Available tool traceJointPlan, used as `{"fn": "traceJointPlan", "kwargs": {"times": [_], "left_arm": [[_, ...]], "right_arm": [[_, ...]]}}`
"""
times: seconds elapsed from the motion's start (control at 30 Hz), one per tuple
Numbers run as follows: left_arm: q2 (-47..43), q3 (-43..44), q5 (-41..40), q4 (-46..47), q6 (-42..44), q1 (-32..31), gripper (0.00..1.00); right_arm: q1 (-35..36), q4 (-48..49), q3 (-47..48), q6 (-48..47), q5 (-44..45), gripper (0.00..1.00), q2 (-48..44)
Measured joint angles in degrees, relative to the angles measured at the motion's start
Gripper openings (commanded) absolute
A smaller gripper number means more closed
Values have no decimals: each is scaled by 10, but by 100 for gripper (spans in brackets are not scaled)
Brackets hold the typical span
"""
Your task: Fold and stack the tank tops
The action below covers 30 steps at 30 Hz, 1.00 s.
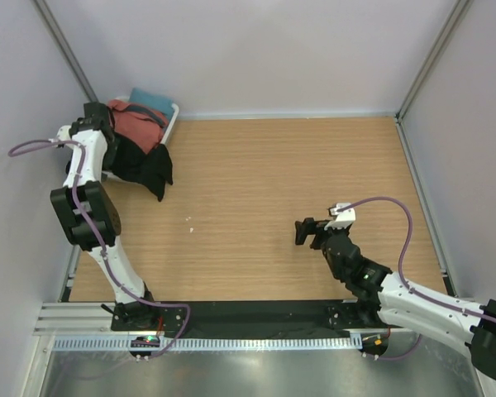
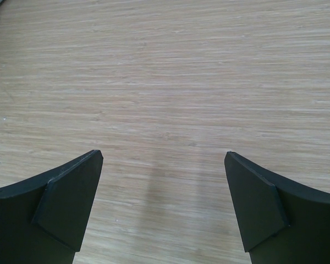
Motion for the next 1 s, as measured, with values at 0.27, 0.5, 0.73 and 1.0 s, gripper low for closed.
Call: {"fn": "traceJointPlan", "kwargs": {"times": [0.27,0.5,0.73,1.0], "left_arm": [[63,131,-43,-26,26,0,99],[147,213,-77,-28,88,7,77],[160,211,-58,-3,135,23,4],[67,127,-27,29,99,28,0]], "right_arm": [[0,0,1,0,-5,100,16],[0,1,1,2,-12,100,16],[0,1,1,2,-13,100,16],[0,1,1,2,-17,100,16]]}}
